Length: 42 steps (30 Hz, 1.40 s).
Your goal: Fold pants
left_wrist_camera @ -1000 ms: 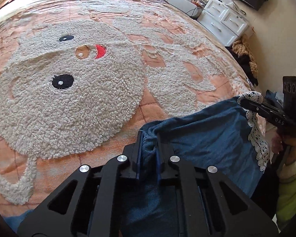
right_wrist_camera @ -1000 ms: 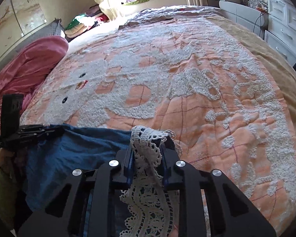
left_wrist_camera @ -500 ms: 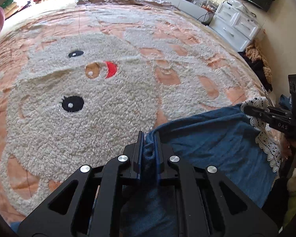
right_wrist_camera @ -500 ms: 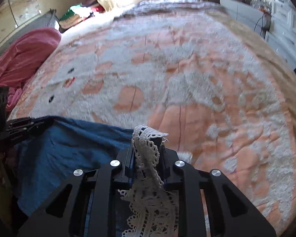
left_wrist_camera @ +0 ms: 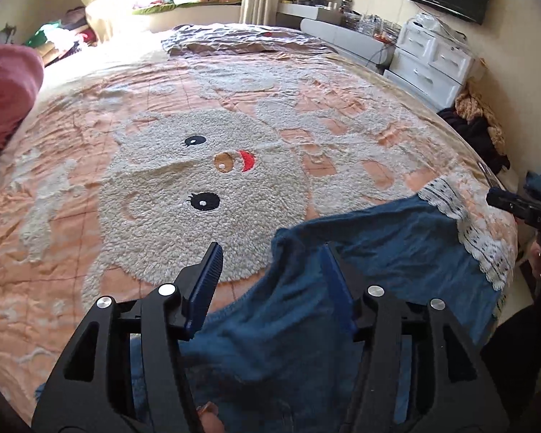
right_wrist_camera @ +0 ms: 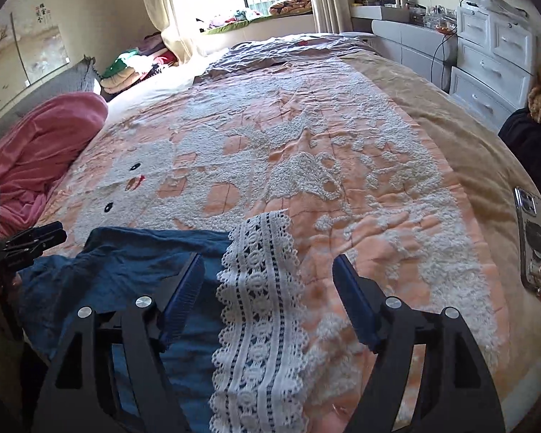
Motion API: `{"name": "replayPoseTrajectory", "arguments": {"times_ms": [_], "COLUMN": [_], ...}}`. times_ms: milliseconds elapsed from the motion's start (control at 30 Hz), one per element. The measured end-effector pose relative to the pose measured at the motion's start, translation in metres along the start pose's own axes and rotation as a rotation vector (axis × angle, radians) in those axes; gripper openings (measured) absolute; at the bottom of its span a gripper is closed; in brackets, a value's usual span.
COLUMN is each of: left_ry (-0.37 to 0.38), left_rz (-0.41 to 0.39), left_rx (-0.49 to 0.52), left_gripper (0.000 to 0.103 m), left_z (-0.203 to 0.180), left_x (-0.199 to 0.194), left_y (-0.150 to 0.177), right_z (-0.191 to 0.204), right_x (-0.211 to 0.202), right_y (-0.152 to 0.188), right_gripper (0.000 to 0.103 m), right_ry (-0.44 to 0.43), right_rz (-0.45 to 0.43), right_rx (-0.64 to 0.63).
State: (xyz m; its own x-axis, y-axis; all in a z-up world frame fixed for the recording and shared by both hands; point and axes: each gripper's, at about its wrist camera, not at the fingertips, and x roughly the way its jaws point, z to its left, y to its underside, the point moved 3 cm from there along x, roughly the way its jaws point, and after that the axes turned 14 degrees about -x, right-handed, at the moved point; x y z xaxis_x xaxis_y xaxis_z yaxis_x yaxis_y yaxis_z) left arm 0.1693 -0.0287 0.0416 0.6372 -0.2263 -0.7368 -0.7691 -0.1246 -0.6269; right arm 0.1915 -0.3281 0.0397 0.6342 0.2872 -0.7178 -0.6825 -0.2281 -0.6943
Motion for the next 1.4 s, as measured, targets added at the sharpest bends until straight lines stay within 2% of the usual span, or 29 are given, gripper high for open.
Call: {"name": "replayPoseTrajectory", "arguments": {"times_ms": [100, 167, 267, 367, 500, 600, 633, 667, 733, 767, 833, 867, 1067, 1167, 1200, 1233, 1267, 1367, 1400], "left_ry": [0.057, 0.117, 0.146, 0.124, 0.089, 0.063, 0.054, 0.036, 0.04, 0.058, 0.077, 0.083, 0.142, 0.15, 0.15, 0.143, 0.146, 0.169, 0.178], "left_rz": [-0.036, -0.015, 0.023, 0.047, 0.087, 0.136, 0.156, 0.177, 0.202, 0.204, 0.218, 0.221, 0.229, 0.258, 0.271, 0.28, 0.291, 0.279, 0.269], "left_rx": [0.107, 0.173, 0.271, 0.368, 0.374, 0.373, 0.371, 0.366, 0.361, 0.375, 0.383, 0.378, 0.338, 0.324, 0.321, 0.321, 0.325, 0.301, 0.288], "left_gripper": [0.054, 0.054, 0.054, 0.054, 0.054, 0.054, 0.053, 0.046, 0.034, 0.017, 0.005, 0.004, 0.002, 0.002, 0.003, 0.005, 0.005, 0.007, 0.009], "left_z": [-0.031, -0.052, -0.07, -0.079, -0.073, -0.068, -0.065, -0.062, -0.059, -0.061, -0.062, -0.059, -0.041, -0.034, -0.033, -0.032, -0.031, -0.026, -0.024], "left_x": [-0.03, -0.043, -0.048, -0.045, -0.032, -0.021, -0.016, -0.011, -0.006, -0.007, -0.014, -0.017, -0.039, -0.036, -0.032, -0.028, -0.026, -0.032, -0.036], "left_y": [0.023, 0.049, 0.089, 0.121, 0.133, 0.136, 0.138, 0.14, 0.144, 0.144, 0.144, 0.143, 0.144, 0.147, 0.15, 0.152, 0.152, 0.15, 0.148], "right_z": [0.008, 0.014, 0.019, 0.019, 0.019, 0.019, 0.019, 0.018, 0.017, 0.018, 0.02, 0.021, 0.036, 0.04, 0.04, 0.038, 0.036, 0.031, 0.031], "right_x": [-0.019, -0.028, -0.029, -0.021, -0.016, -0.005, -0.003, -0.003, -0.008, -0.01, -0.015, -0.018, -0.045, -0.04, -0.035, -0.028, -0.024, -0.032, -0.04], "right_y": [0.02, 0.032, 0.049, 0.065, 0.068, 0.069, 0.071, 0.071, 0.069, 0.069, 0.069, 0.069, 0.074, 0.084, 0.089, 0.095, 0.1, 0.102, 0.101], "right_gripper": [0.073, 0.073, 0.073, 0.073, 0.058, 0.031, 0.028, 0.023, 0.021, 0.02, 0.019, 0.018, 0.018, 0.019, 0.022, 0.031, 0.034, 0.039, 0.044], "right_ry": [-0.031, -0.035, 0.006, 0.02, -0.012, -0.026, -0.032, -0.04, -0.05, -0.046, -0.039, -0.045, -0.062, -0.038, -0.015, 0.0, 0.013, 0.016, 0.041], "right_rz": [0.007, 0.031, 0.104, 0.167, 0.177, 0.211, 0.22, 0.216, 0.193, 0.187, 0.181, 0.178, 0.165, 0.225, 0.256, 0.291, 0.306, 0.273, 0.253], "right_rx": [0.04, 0.04, 0.016, 0.003, 0.02, 0.016, 0.021, 0.025, 0.028, 0.024, 0.022, 0.025, 0.018, -0.005, -0.006, 0.0, 0.014, 0.059, 0.058]}}
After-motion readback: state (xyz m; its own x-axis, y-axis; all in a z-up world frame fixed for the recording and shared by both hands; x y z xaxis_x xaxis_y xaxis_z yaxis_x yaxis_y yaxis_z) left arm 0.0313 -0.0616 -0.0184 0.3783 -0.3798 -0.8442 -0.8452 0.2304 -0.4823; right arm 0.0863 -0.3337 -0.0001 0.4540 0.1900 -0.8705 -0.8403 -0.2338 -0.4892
